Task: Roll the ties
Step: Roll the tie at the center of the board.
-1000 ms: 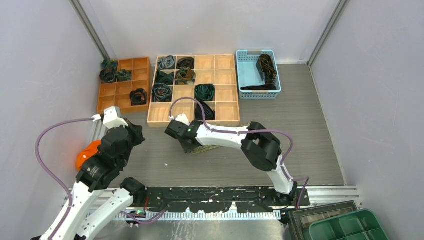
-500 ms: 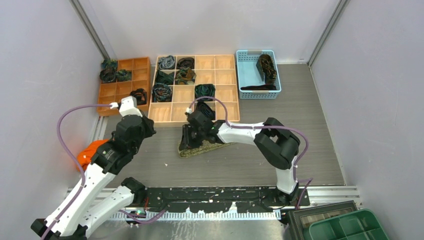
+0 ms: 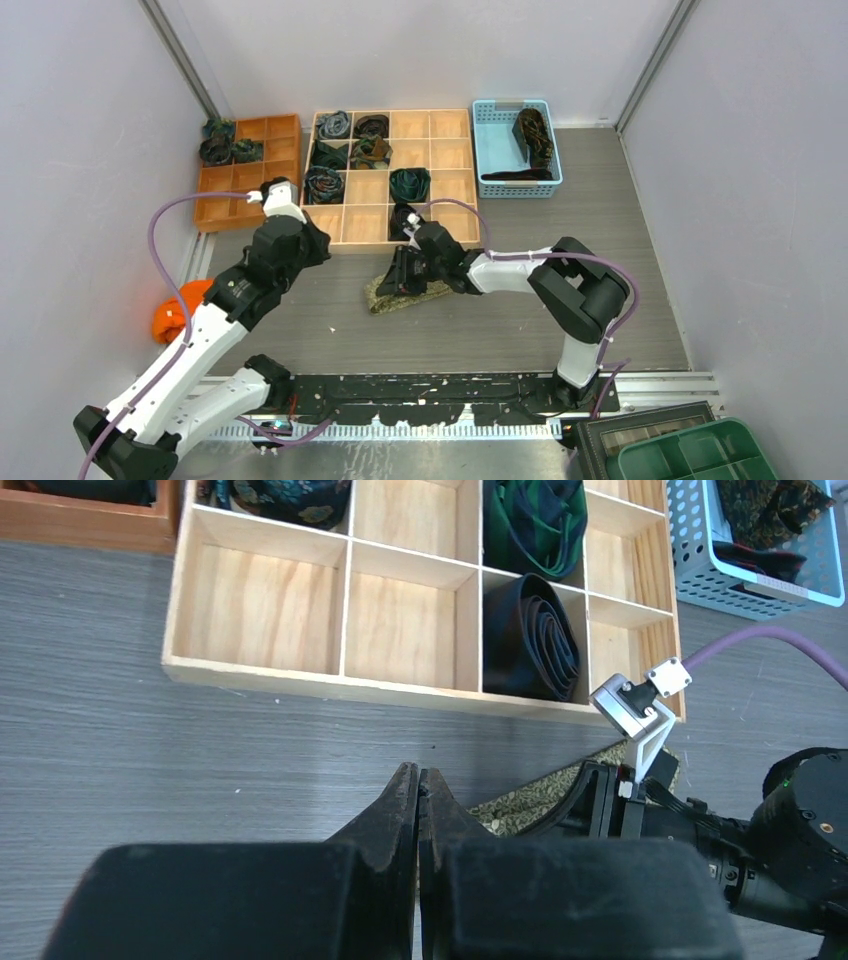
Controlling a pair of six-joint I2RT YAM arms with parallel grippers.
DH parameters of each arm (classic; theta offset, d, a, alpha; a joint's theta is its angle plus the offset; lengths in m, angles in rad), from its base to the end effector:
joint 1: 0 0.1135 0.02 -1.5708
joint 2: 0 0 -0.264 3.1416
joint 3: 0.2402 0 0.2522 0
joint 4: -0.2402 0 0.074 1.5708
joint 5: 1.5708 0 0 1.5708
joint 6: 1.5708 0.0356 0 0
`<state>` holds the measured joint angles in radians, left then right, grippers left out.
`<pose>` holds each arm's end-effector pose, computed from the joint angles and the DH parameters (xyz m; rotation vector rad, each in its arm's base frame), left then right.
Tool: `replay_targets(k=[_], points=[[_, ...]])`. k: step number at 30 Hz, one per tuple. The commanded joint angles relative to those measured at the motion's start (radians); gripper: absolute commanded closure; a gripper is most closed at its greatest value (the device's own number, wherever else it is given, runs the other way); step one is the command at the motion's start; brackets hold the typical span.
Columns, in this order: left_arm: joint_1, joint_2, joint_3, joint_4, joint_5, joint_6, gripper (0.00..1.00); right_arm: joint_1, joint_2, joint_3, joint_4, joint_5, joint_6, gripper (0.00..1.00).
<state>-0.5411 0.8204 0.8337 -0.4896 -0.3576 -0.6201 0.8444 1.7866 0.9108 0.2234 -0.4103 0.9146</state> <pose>0.1603 -0.0818 0.3206 -0.3024 2.0118 -0.3703 0.2313 0.2817 0.1569 -0.1721 2.5489 1.3052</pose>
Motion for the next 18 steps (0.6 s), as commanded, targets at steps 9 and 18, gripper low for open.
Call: replay_targets(k=[9,18], points=[[0.003,0.065,-0.015,0.144,0.091,-0.009,1.00,-0.081,0.005,-0.126,0.203,-0.058,0.046,0.77],[0.002,0.125,-0.054,0.209,0.141,-0.016,1.00,-0.092,-0.076,-0.094,-0.007,0.027,-0.062,0.46]])
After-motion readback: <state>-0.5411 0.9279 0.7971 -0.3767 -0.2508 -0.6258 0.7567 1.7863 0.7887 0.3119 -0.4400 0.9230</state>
